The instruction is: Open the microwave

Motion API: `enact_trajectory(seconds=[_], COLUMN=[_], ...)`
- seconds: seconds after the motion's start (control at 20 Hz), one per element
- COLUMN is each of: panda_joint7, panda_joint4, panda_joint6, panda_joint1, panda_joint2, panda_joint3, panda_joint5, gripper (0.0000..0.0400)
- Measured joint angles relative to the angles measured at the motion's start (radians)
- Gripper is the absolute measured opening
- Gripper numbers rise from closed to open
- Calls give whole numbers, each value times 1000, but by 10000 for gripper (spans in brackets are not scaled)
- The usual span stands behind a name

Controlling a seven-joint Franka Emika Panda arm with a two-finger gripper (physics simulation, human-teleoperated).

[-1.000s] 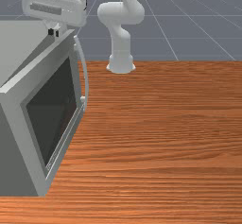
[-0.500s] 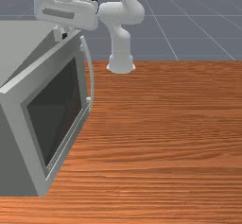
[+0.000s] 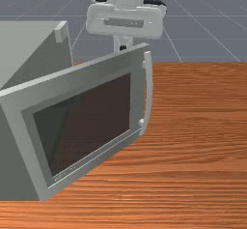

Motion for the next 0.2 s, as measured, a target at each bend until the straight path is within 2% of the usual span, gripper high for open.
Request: enact_trajectory(seconds=[0.2], panda_joint7=[7], panda_joint4=[375], panda_joint6=[-152], panda_joint1=[58], panda_joint2=[267], panda_joint3=[14], panda_joint5=[-1], gripper=[2])
